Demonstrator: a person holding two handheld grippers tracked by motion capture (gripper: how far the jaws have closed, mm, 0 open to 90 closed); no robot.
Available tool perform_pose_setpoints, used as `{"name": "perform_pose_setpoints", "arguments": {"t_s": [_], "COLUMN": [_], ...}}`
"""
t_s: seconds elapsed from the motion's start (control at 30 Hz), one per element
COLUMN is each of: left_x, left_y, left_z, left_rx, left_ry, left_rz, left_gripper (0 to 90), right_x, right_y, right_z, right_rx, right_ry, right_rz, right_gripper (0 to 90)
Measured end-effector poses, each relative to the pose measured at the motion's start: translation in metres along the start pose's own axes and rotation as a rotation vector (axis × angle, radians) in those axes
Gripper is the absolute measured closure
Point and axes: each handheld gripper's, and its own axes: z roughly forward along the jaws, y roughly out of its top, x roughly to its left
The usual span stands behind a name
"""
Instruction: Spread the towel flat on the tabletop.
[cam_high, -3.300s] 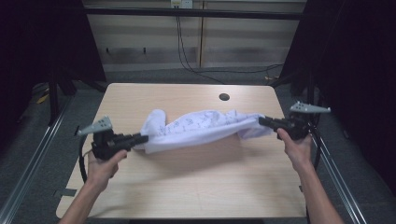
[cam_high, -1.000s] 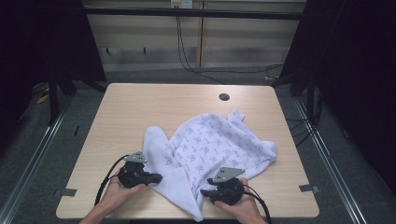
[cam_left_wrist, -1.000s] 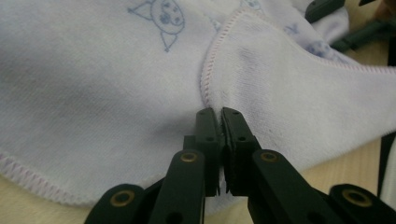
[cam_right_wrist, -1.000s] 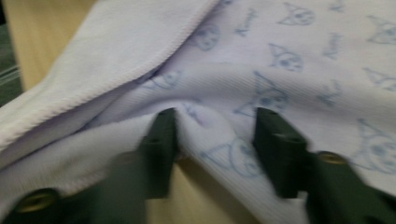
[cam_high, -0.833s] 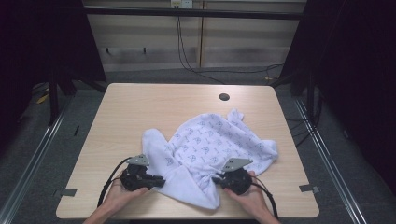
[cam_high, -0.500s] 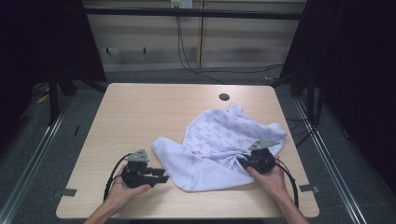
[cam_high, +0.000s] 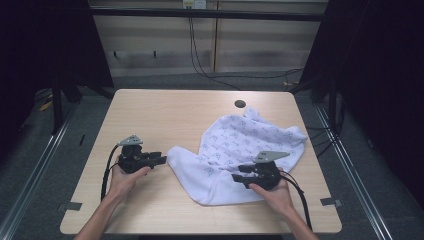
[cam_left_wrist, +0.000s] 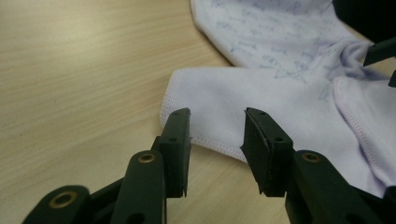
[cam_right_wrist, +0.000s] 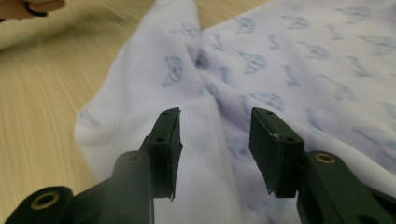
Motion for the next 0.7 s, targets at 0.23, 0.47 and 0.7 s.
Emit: {"name": "perform_pose_setpoints", "arguments": {"t_s": [0.23, 0.47, 0.7], "left_x": [-0.023, -0.052, -0.061], "left_y": [-0.003, -0.006, -0.01], "left_z": [0.02, 0.039, 0.048], "left_rx": [0.067, 0.156, 0.209], "left_ry": [-0.051, -0.096, -0.102], "left_rz": [0.086, 0.175, 0.212], "left_gripper": [64.9, 57.4, 56.4], "right_x": [0.0, 0.009, 0.01], "right_y": [0.006, 0.005, -0.002], "right_z": [0.037, 0.022, -0.008], "right_rx": [0.074, -0.003, -0.064], "right_ry": [0.049, 0.087, 0.081], "right_rz": [0.007, 0.018, 0.042], "right_gripper": [60.5, 83.9, 83.1]}}
